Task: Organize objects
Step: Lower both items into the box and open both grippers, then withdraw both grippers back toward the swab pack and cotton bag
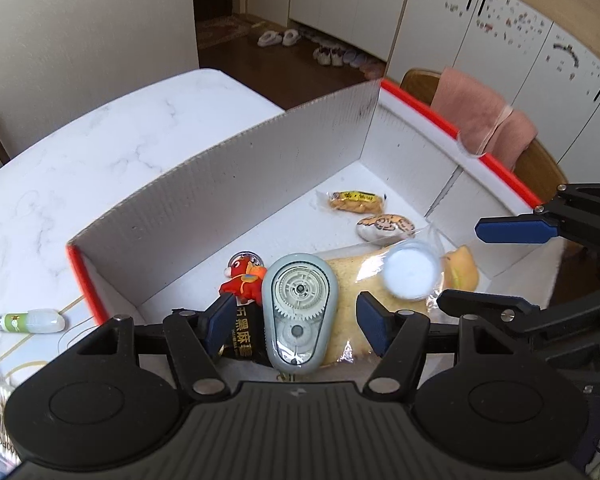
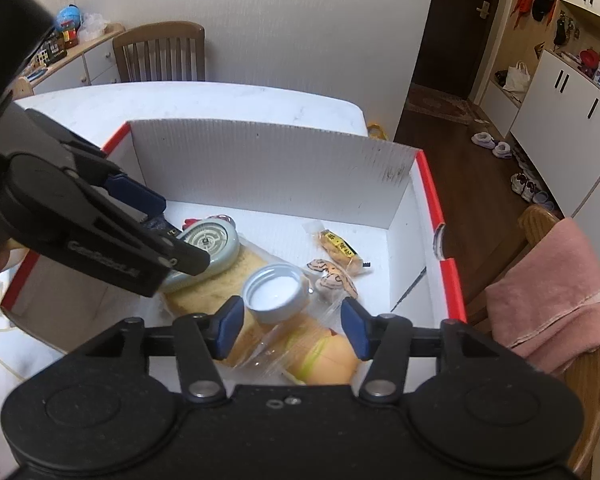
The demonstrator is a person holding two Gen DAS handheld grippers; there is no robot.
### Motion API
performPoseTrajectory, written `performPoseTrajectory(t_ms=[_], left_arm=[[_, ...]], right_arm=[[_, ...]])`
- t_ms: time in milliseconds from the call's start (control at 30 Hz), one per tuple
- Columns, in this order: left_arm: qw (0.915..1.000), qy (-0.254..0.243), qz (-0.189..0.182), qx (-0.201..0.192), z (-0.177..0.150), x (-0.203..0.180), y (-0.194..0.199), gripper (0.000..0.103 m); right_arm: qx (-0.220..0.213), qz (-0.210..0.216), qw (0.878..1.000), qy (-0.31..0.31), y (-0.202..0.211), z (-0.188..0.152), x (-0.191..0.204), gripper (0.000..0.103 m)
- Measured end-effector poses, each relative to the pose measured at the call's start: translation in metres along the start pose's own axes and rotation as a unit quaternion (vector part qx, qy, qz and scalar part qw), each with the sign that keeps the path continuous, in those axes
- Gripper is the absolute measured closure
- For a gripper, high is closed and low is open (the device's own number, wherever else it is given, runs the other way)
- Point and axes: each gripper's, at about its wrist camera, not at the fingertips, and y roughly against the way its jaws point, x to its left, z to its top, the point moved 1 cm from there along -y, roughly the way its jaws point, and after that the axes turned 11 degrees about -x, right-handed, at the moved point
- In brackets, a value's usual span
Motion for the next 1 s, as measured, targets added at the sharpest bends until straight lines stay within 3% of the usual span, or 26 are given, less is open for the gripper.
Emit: performPoseTrajectory(t_ms=[267,633,867,1000], left_arm=[[0.9990,0.022,-0.019,-0.035,-0.005,0.009,0.039,0.038],[0.9957,0.024,-0.034,-0.083,-0.017,0.020,0.100,0.038],[0.9932,0.050,-0.039,-0.097,-0.031,0.040,0.130,0.038],[0.9922,0.057,-0.034,-0.106,-0.044,0.053,0.145,0.029]], right_arm=[[-0.017,0.005,1.000,-0.014,0.022,0.006,0.007,0.041],[-0.039,0.010,0.998,-0.042,0.048,0.020,0.031,0.041],[-0.046,0.015,0.996,-0.072,0.057,0.024,0.057,0.040],[-0.049,0.019,0.995,-0.083,0.059,0.025,0.074,0.034]])
